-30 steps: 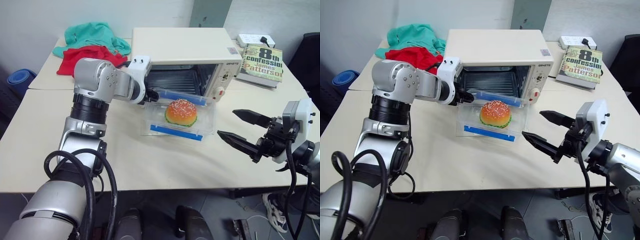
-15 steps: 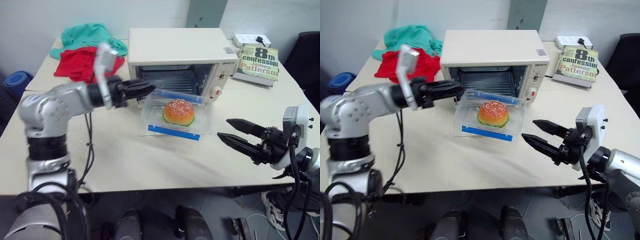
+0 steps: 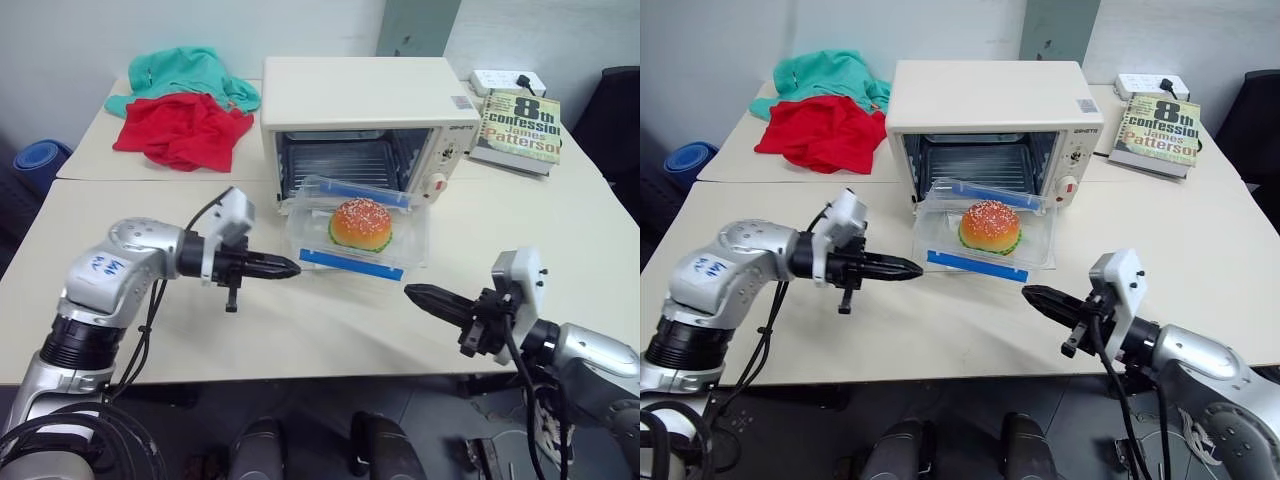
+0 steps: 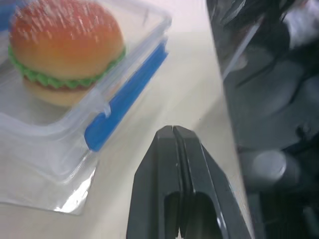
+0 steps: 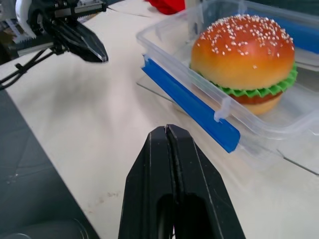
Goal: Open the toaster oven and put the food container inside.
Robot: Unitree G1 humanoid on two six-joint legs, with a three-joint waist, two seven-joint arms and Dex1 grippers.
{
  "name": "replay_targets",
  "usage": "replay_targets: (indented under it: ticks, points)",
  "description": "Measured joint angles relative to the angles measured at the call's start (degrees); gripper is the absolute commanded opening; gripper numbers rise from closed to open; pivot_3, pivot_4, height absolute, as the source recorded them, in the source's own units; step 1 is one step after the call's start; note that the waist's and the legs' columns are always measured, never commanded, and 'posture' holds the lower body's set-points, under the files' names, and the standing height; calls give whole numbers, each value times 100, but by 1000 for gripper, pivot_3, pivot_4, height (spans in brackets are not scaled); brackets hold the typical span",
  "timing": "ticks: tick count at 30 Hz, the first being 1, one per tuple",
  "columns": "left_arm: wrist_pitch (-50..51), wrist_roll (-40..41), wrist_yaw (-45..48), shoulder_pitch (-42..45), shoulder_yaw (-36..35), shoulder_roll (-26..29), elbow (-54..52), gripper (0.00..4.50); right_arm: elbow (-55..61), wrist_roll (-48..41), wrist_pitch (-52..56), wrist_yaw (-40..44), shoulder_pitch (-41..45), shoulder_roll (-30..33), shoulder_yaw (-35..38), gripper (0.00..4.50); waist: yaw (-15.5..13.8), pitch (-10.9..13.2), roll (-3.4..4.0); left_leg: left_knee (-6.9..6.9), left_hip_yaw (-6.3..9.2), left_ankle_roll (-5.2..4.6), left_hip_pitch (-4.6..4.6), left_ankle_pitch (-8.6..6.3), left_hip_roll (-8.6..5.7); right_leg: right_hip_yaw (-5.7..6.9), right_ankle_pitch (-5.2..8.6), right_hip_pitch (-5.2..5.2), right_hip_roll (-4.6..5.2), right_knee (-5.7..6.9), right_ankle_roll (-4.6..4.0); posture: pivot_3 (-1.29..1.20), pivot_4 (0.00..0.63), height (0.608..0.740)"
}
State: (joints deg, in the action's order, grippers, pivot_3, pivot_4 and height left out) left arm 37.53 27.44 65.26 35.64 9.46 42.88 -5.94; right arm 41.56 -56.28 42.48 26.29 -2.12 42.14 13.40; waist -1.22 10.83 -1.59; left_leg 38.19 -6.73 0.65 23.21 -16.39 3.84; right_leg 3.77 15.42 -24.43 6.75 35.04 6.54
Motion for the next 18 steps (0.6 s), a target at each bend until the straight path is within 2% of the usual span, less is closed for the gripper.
replay_targets:
  ticks: [3, 6, 10, 14, 18]
  points:
    - [-126, -396, -608, 84, 170, -726, 370, 0, -456, 859, -149, -439, 396, -414, -588, 35, -17, 0, -1, 12, 1, -4, 7, 2, 0, 0, -3, -2, 1, 6, 4, 0, 150, 740]
    - [-169, -665, -1219, 147, 229, -1307, 633, 0, -877, 1497, -323, -823, 770, -795, -807, 35, -20, 0, -1, 17, 0, -6, 10, 3, -1, -1, -4, -3, 1, 6, 6, 0, 150, 740]
    - [-190, -764, -1789, 208, 98, -1821, 679, 0, -1319, 1950, -464, -1064, 1179, -1070, -810, 35, -8, 0, 0, 9, -2, -3, 9, 4, -1, -1, -5, -5, 0, 5, 7, 0, 150, 740]
    - [-178, -779, -2146, 222, 9, -2078, 689, 0, -1809, 2315, -641, -1067, 1560, -1205, -844, 35, 9, 0, 0, 8, -3, -2, 6, 7, 0, -1, -5, -6, -1, 8, 7, 0, 150, 740]
    - [-268, -971, -2726, 531, -153, -2505, 1125, 0, -2635, 2747, -958, -1035, 2237, -1475, -916, 35, 4, 0, 0, 12, -4, -7, 7, 14, 0, -1, -12, -5, 0, 10, 8, 0, 150, 740]
